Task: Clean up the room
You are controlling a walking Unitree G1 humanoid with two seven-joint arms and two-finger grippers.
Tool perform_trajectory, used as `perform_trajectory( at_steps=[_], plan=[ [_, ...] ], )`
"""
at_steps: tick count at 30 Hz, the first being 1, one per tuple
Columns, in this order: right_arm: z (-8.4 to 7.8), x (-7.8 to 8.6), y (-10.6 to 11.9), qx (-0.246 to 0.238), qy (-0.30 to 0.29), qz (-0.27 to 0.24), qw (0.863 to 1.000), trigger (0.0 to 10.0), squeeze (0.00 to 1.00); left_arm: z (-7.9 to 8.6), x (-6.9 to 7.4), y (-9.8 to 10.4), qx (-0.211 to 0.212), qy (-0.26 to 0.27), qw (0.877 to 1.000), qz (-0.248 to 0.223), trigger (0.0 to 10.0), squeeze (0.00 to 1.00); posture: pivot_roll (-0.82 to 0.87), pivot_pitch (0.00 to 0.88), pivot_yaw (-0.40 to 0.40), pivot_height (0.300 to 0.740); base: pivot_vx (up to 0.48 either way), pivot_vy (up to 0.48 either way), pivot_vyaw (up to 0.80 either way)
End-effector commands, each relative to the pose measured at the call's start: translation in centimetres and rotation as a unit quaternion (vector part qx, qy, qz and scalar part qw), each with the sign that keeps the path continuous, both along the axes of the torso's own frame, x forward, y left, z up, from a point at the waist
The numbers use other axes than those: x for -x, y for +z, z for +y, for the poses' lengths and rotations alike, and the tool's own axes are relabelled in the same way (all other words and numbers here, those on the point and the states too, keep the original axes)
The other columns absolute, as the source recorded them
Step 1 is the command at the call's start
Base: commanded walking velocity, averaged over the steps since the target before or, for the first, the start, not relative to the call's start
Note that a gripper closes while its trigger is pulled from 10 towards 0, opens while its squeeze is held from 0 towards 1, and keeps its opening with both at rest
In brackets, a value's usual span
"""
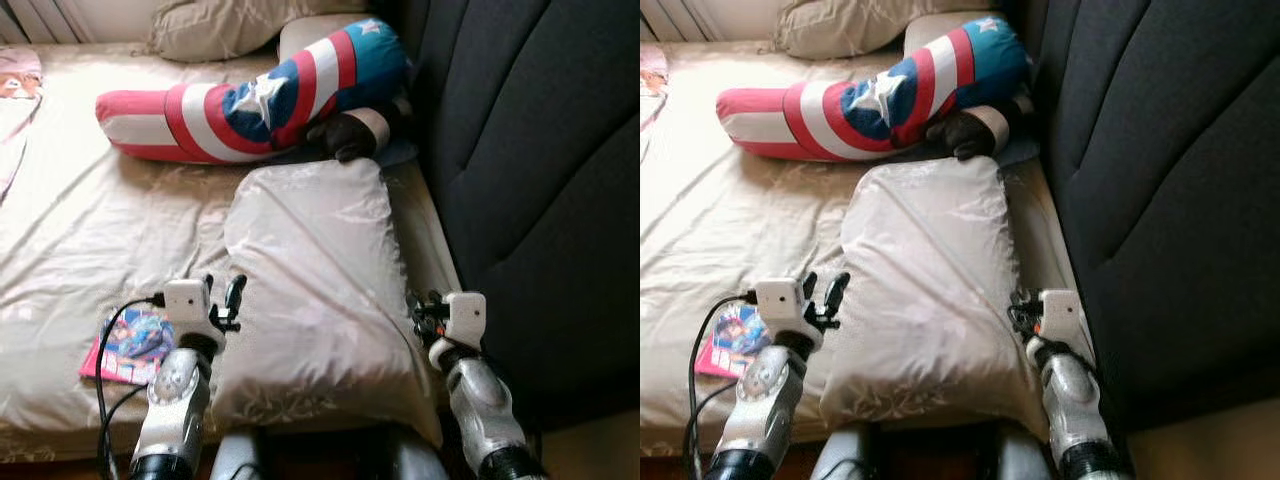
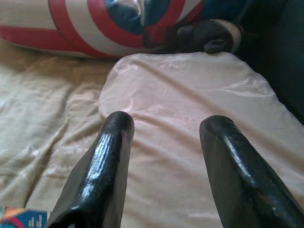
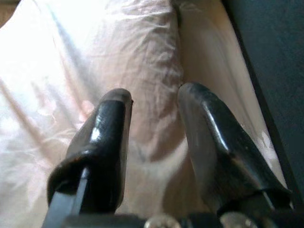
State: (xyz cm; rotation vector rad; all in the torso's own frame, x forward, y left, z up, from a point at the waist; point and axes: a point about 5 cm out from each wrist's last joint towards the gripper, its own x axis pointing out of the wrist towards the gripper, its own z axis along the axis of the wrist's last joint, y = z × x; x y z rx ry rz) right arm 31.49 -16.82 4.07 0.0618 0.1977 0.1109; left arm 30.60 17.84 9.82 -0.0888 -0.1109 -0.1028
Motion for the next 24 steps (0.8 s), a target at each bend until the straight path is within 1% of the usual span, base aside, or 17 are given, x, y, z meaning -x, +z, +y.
perform_trajectory(
  at_steps=[1,2,3,4,5,7,11,15,18,20,24],
  plan=[
    [0.2,-0.5,-0.4,0.012,-0.004,0.033,0.999,10.0,1.00,0.5,0.6,-0.6,-0.005,0.002,1.000,0.015,10.0,0.00,0.05,0.227,0.003,0.657,0.000,0.000,0.00],
    [0.1,-0.6,-0.3,0.014,-0.007,0.039,0.999,10.0,1.00,0.6,0.6,-0.5,-0.005,0.002,1.000,0.014,10.0,0.00,0.05,0.229,0.005,0.657,0.000,0.000,0.00],
    [0.2,-0.9,-0.1,0.005,-0.005,0.040,0.999,10.0,1.00,0.7,0.7,-0.4,-0.005,0.002,1.000,0.013,10.0,0.00,0.06,0.236,0.008,0.657,0.000,0.000,0.00],
    [0.4,-1.5,0.5,-0.011,-0.003,0.033,0.999,10.0,1.00,1.0,0.8,-0.3,-0.003,0.005,1.000,0.012,10.0,0.00,0.07,0.250,0.014,0.657,0.000,0.000,0.00],
    [0.5,-1.7,0.7,-0.014,-0.003,0.032,0.999,10.0,1.00,1.1,0.9,-0.3,-0.003,0.006,1.000,0.012,10.0,0.00,0.07,0.250,0.014,0.657,0.000,0.000,0.00],
    [0.5,-2.6,1.4,-0.014,-0.013,0.037,0.999,10.0,1.00,1.4,0.9,-0.2,-0.009,0.008,1.000,0.016,10.0,0.00,0.09,0.262,0.022,0.657,0.000,0.000,0.00],
    [0.6,-3.8,2.8,-0.012,-0.018,0.024,0.999,10.0,1.00,1.8,1.0,0.1,-0.013,0.009,1.000,0.015,10.0,0.00,0.10,0.286,0.033,0.657,0.000,0.000,0.00],
    [0.5,-4.2,3.3,-0.009,-0.028,0.019,0.999,10.0,1.00,1.9,1.0,0.3,-0.015,0.009,1.000,0.015,10.0,0.00,0.11,0.295,0.044,0.657,0.000,0.000,0.00],
    [0.4,-4.3,3.3,0.005,-0.043,0.035,0.998,10.0,1.00,2.2,1.1,0.6,-0.019,0.007,1.000,0.017,10.0,0.00,0.11,0.314,0.066,0.657,0.000,0.000,0.00],
    [0.3,-4.5,3.2,0.000,-0.056,0.052,0.997,10.0,1.00,2.5,1.2,0.7,-0.023,0.003,1.000,0.019,10.0,0.00,0.11,0.320,0.079,0.657,0.000,0.000,0.00],
    [0.4,-4.7,3.3,-0.016,-0.064,0.066,0.996,10.0,1.00,2.8,1.3,0.8,-0.028,0.001,0.999,0.021,10.0,0.00,0.11,0.323,0.091,0.657,0.000,0.000,0.00]
  ],
)
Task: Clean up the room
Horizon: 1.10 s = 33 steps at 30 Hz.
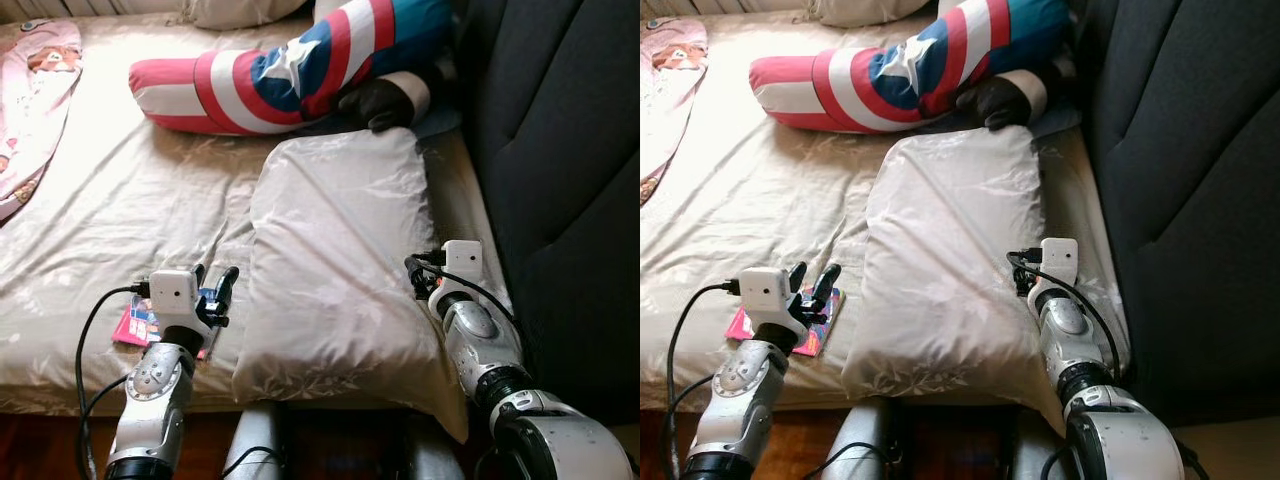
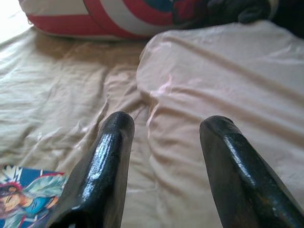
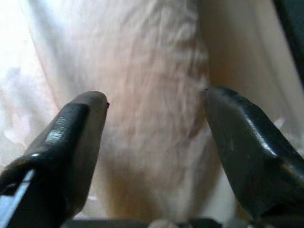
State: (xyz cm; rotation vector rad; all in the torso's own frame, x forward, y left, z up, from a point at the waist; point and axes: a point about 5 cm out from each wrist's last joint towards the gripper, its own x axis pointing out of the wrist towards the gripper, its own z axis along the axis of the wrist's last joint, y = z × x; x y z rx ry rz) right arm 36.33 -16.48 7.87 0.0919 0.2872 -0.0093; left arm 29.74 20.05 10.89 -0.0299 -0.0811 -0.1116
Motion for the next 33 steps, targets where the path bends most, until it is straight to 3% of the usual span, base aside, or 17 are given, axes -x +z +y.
perform_trajectory(
  at_steps=[1,8,10,11,12,17,24,33],
  plan=[
    [-0.1,0.1,-0.4,-0.011,-0.008,0.022,1.000,10.0,1.00,0.7,0.5,-0.3,0.001,0.004,1.000,0.009,10.0,0.00,0.11,0.323,0.094,0.657,0.000,0.000,0.00],
    [-0.6,-0.1,-0.1,-0.005,-0.029,0.036,0.999,10.0,1.00,0.5,0.4,-0.1,0.001,0.002,1.000,0.012,10.0,0.00,0.11,0.324,0.099,0.657,0.000,0.000,0.00],
    [-0.7,-0.2,-0.1,-0.031,-0.035,0.040,0.998,10.0,1.00,0.3,0.3,0.0,0.002,-0.001,1.000,0.013,10.0,0.00,0.11,0.322,0.102,0.657,0.000,0.000,0.00],
    [-0.7,-0.1,-0.2,-0.030,-0.034,0.044,0.998,10.0,0.54,0.3,0.2,0.0,0.002,-0.002,1.000,0.013,10.0,0.00,0.11,0.321,0.102,0.657,0.000,0.000,0.00],
    [-0.8,-0.1,-0.3,-0.028,-0.033,0.048,0.998,10.0,0.00,0.2,0.2,0.0,0.002,-0.002,1.000,0.012,10.0,0.00,0.11,0.320,0.101,0.657,0.000,0.000,0.00],
    [-0.8,0.2,-0.9,-0.052,-0.025,0.069,0.996,10.0,0.00,0.2,0.1,0.2,0.003,-0.006,1.000,0.012,10.0,0.00,0.11,0.317,0.105,0.657,0.000,0.000,0.00],
    [-1.0,0.7,-1.7,-0.038,-0.009,0.098,0.994,10.0,0.00,0.3,0.1,0.3,0.001,-0.008,1.000,0.015,10.0,0.00,0.11,0.318,0.112,0.657,0.000,0.000,0.00],
    [0.5,1.6,-3.1,-0.048,0.034,0.141,0.988,10.0,0.00,0.0,0.3,0.2,0.000,-0.015,1.000,0.019,10.0,0.00,0.11,0.324,0.120,0.657,0.000,0.000,0.00]
  ],
)
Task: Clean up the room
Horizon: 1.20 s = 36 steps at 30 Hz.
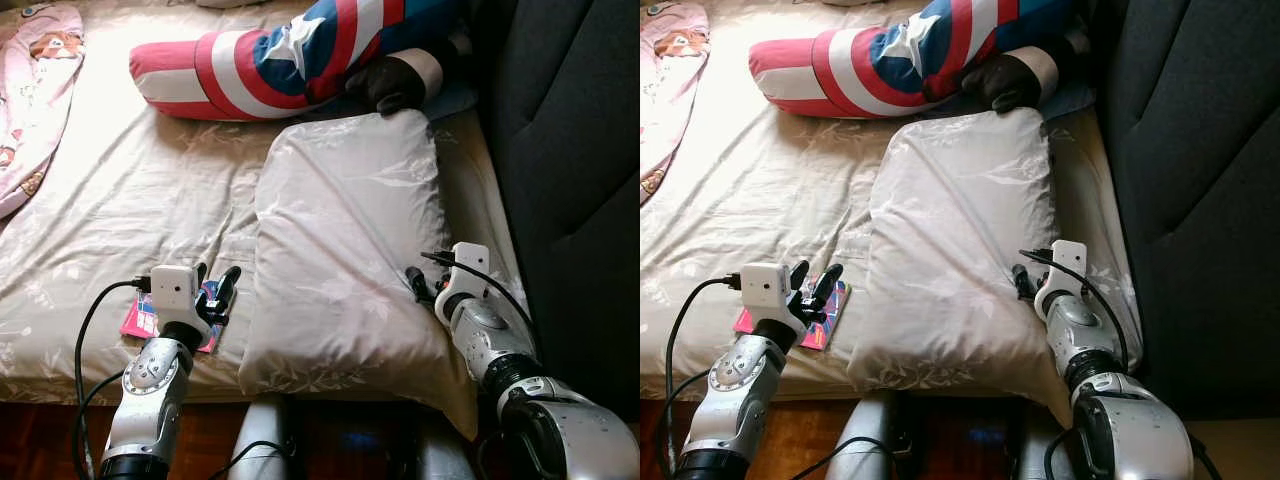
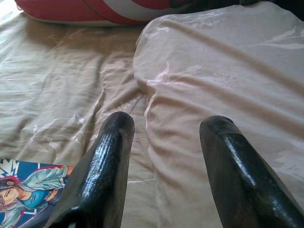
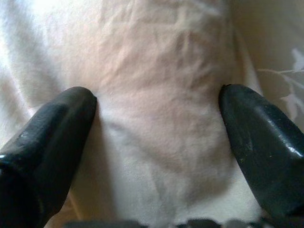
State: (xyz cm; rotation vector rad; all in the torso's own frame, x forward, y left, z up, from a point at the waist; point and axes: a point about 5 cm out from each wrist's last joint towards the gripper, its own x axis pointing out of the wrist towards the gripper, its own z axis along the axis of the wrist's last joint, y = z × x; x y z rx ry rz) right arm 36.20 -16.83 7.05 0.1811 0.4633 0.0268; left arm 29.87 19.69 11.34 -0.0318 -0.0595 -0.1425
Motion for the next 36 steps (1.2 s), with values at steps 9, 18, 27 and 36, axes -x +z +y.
perform_trajectory(
  at_steps=[9,18,27,36],
  plan=[
    [1.5,3.1,-4.5,0.018,0.026,0.108,0.994,10.0,0.00,0.3,1.0,-0.3,0.000,-0.003,1.000,0.011,10.0,0.00,0.12,0.344,0.125,0.657,0.000,0.000,0.00],
    [2.8,5.2,-6.9,-0.006,0.054,0.153,0.987,10.0,0.00,0.6,1.9,-0.4,-0.002,0.000,1.000,0.019,10.0,0.00,0.15,0.365,0.132,0.657,0.000,0.000,0.00],
    [3.1,6.0,-7.6,-0.050,0.029,0.167,0.984,3.5,0.00,0.8,2.3,-0.3,-0.005,0.000,1.000,0.023,10.0,0.00,0.15,0.369,0.135,0.657,0.000,0.000,0.00],
    [3.1,6.0,-7.6,-0.050,0.029,0.167,0.984,3.5,0.00,0.8,2.3,-0.3,-0.005,0.000,1.000,0.023,10.0,0.00,0.15,0.369,0.135,0.657,0.000,0.000,0.00]
  ],
)
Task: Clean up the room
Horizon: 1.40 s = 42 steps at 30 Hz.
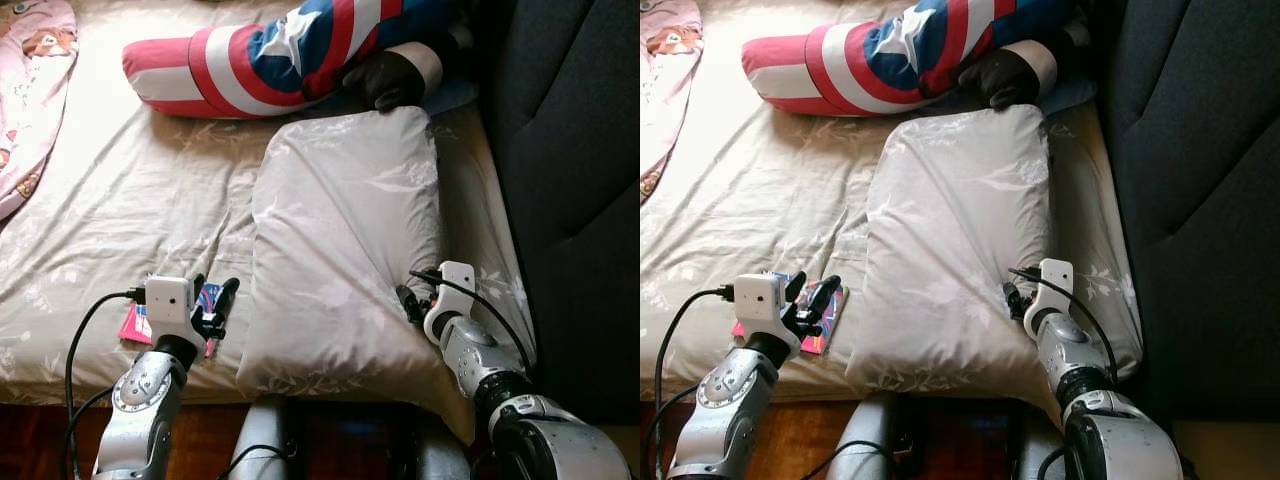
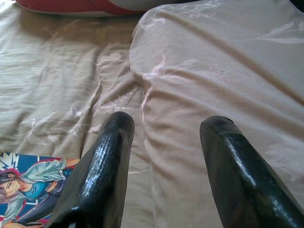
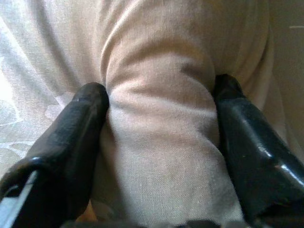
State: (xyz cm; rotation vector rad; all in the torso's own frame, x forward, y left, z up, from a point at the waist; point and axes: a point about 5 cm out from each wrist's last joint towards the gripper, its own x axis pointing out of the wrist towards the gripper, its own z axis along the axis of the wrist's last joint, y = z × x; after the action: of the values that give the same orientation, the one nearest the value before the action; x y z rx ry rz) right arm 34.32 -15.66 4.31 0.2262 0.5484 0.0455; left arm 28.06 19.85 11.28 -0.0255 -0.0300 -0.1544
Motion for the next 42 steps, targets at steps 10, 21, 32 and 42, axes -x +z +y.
perform_trajectory(
  at_steps=[10,21,32,42],
  plan=[
    [1.9,4.1,-4.9,-0.026,0.023,0.125,0.991,3.5,0.00,0.6,0.5,-0.3,0.000,0.006,1.000,0.008,10.0,0.00,0.15,0.369,0.135,0.657,0.000,0.000,0.00],
    [2.0,4.2,-5.0,-0.027,0.027,0.127,0.991,0.0,0.00,0.5,0.5,-0.2,0.000,0.006,1.000,0.010,10.0,0.00,0.15,0.370,0.132,0.657,0.000,0.000,0.00],
    [1.6,3.9,-4.5,-0.025,0.066,0.081,0.994,0.0,0.00,-1.2,-6.8,-0.9,0.075,0.003,0.996,0.055,10.0,0.00,0.04,0.456,-0.005,0.657,0.000,0.000,0.00],
    [1.2,4.3,-4.7,-0.031,0.072,0.079,0.994,0.0,0.00,0.0,-6.9,-2.6,0.042,0.016,0.995,0.091,10.0,0.00,0.03,0.468,-0.009,0.657,0.000,0.000,0.00]
  ],
)
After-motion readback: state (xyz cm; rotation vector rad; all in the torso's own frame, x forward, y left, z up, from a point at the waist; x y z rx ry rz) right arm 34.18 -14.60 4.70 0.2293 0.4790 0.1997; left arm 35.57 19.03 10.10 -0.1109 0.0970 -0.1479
